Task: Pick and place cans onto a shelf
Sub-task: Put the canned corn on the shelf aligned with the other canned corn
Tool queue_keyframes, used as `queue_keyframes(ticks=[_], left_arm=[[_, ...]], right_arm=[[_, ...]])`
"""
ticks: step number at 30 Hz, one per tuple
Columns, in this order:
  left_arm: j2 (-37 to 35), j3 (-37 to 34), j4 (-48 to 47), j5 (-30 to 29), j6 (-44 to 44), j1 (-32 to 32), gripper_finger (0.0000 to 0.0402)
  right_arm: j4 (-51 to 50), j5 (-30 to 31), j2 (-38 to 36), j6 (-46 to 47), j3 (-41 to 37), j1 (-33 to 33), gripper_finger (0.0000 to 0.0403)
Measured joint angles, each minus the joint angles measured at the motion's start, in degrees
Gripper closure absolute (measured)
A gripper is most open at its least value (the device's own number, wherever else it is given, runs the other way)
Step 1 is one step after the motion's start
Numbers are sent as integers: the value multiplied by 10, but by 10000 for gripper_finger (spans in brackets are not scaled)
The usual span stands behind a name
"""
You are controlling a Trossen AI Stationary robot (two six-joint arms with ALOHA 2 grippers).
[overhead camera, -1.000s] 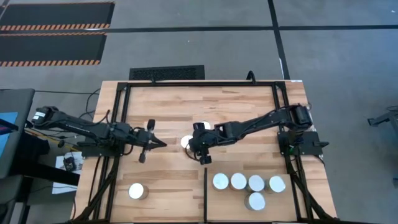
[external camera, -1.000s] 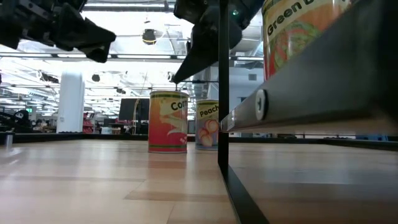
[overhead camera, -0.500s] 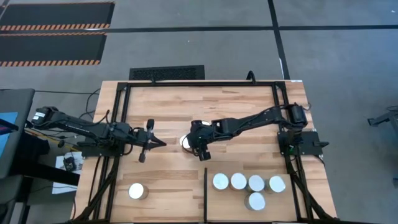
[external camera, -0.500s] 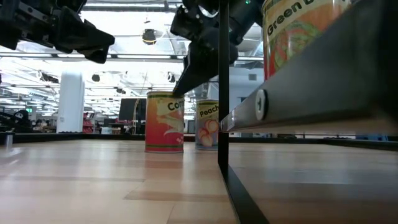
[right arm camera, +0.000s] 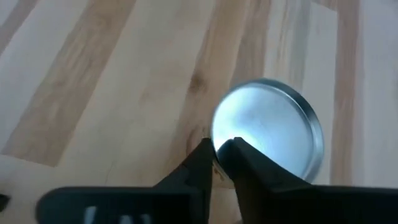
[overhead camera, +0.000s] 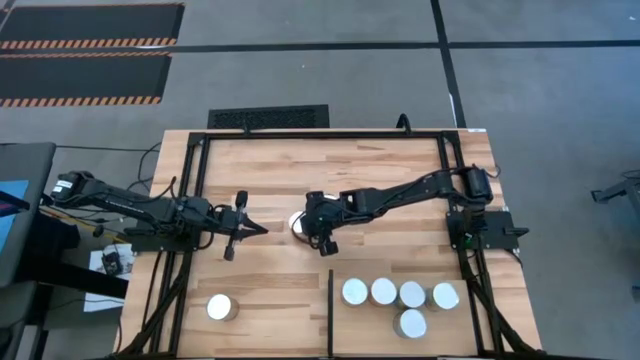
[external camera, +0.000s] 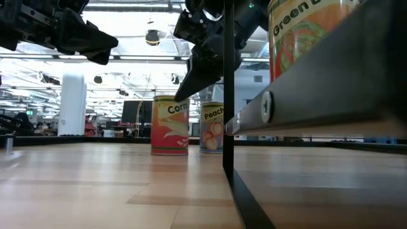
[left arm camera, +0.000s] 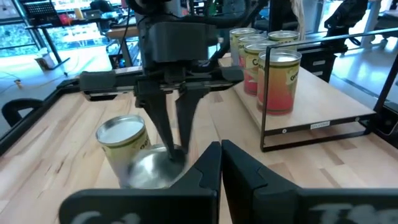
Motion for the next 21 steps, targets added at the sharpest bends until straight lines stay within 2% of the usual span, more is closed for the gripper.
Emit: queue_keyframes(ticks=[8,14,21], left_arm=[[0,0,0,-17,0,0,401],[0,0,-1,-17,0,0,401],[0,1,-5,-17,0,0,401]], right_arm=[[-2,2,0,2,0,1,394],[-28,1,2,20,20,7,396],[-100,-2,3,20,95,24,399]])
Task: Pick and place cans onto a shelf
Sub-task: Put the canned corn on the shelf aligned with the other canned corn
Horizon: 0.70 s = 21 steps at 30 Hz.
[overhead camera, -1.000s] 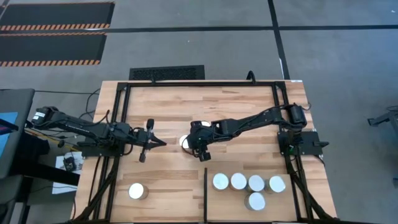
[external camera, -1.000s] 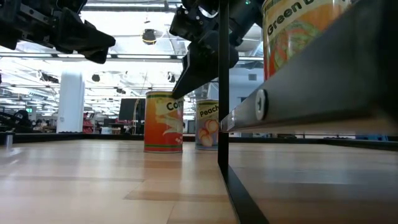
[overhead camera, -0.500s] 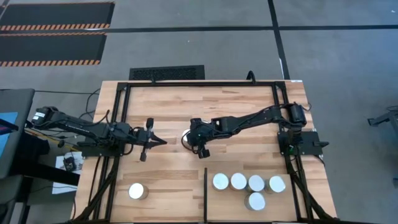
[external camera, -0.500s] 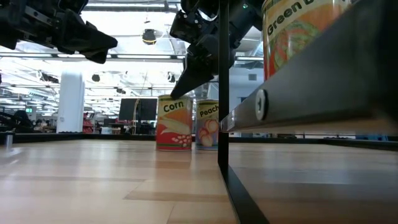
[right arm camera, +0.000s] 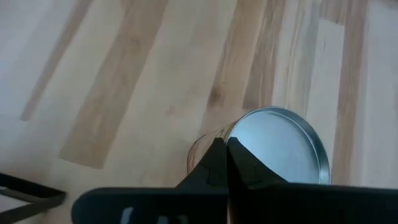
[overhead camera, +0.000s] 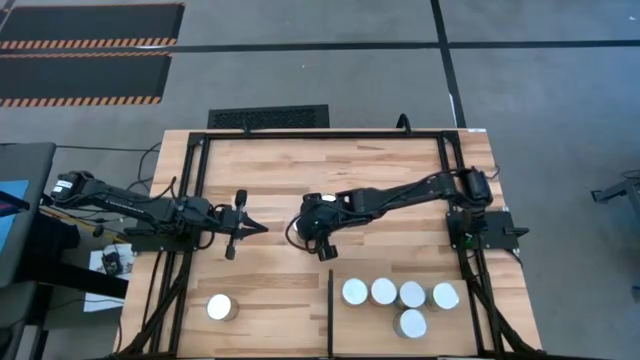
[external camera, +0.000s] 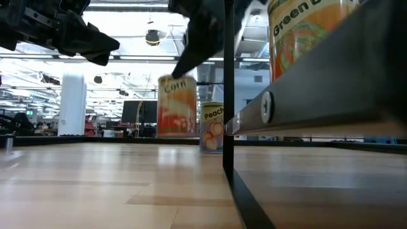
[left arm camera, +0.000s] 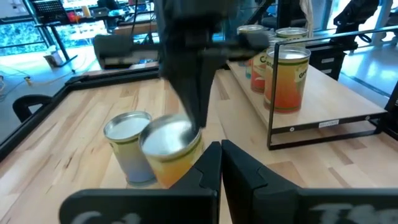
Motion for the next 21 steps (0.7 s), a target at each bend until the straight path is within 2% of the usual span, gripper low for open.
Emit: queue_keyframes(ticks=[7,15,21], left_arm=[[0,0,-1,0,0,0,401],[0,0,-4,0,0,0,401],[0,0,-3,-1,6,0,401]], right_arm=[[-104,8,-6,33,106,39,400],[-266,94,-7,104,274,131,400],[-319,150,-8,166,386,223,399]])
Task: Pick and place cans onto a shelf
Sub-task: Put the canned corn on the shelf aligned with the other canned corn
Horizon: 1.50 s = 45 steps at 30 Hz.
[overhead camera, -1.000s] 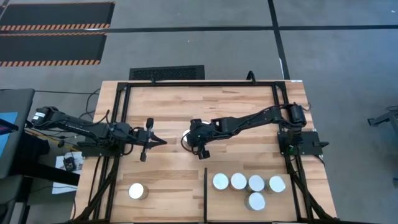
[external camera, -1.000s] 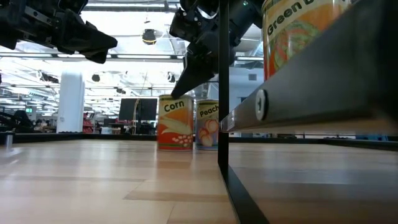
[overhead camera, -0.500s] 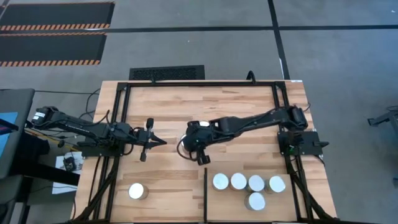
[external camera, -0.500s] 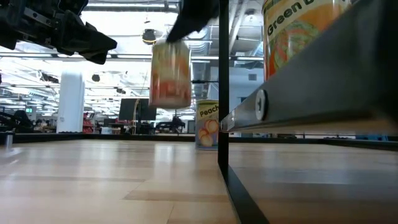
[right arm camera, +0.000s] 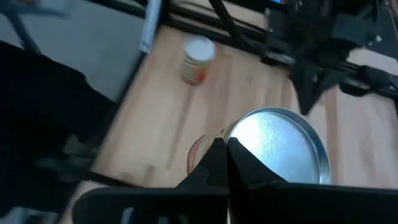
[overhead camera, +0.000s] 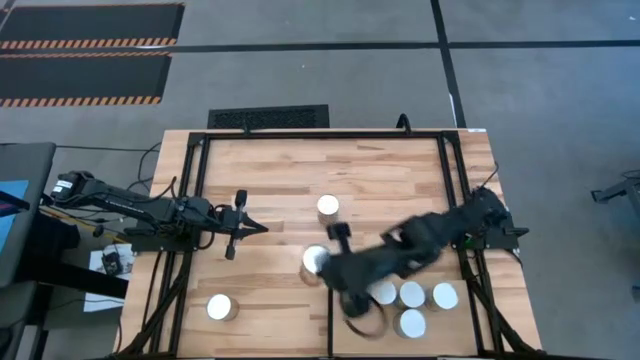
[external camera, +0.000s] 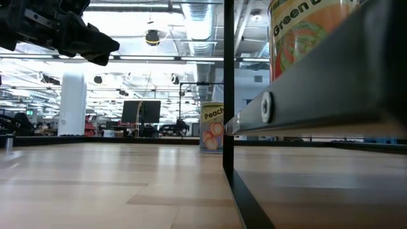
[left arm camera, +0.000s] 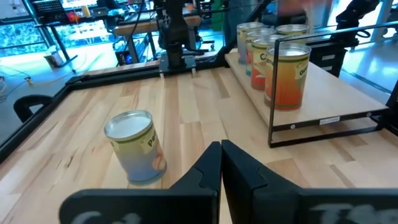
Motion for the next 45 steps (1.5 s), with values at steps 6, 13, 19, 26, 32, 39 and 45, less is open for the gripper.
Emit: queue_keyframes(ticks=[6,13,19,26,32,39,45], left_arm=[[0,0,1,-14,14,0,401],[0,0,6,-14,20,0,401],[0,0,5,-14,20,0,401],[0,0,5,-21,14,0,401],[0,0,5,-21,13,0,400],[0,0,5,-21,14,0,400],[0,0,5,-21,15,0,400]], right_arm=[[-31,54,0,86,47,98,400],[-59,133,5,229,44,199,400],[-75,170,6,394,-21,252,400],[-77,152,7,510,-104,275,400],[-76,150,6,565,-140,284,400],[-45,142,6,569,-194,280,401],[-32,133,6,578,-228,275,401]])
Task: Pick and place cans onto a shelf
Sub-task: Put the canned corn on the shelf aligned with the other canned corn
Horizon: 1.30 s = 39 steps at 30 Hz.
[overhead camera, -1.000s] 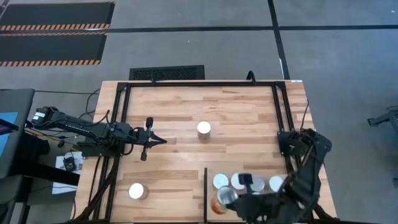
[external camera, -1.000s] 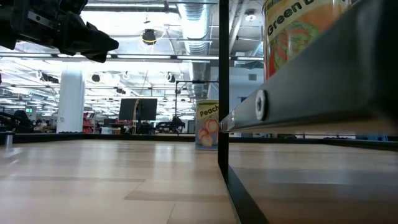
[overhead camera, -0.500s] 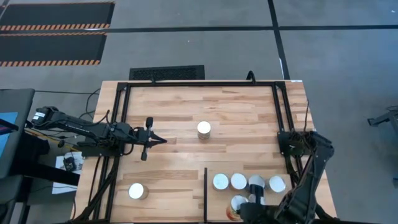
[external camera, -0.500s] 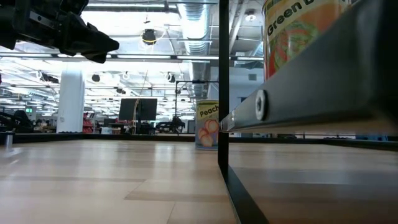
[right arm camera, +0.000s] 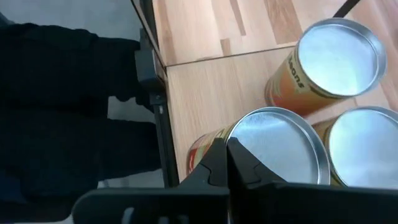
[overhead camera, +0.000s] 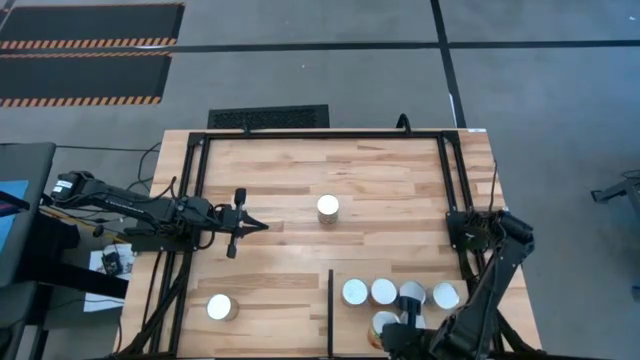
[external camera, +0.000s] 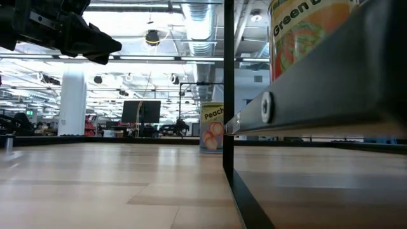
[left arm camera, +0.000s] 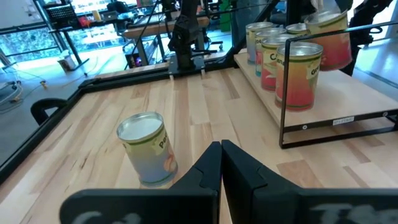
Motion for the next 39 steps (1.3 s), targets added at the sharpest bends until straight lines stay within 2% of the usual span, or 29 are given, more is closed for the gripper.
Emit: queue_keyframes(ticks=[23,30,39], left_arm=[[0,0,-2,-4,0,0,400],[0,0,-2,-4,0,0,400],[0,0,-2,-4,0,0,400]], right_arm=[[42,-24,-1,-9,-69,-19,398],[57,-58,-1,-15,-69,-23,371],[46,-59,-1,-9,-69,-26,327]])
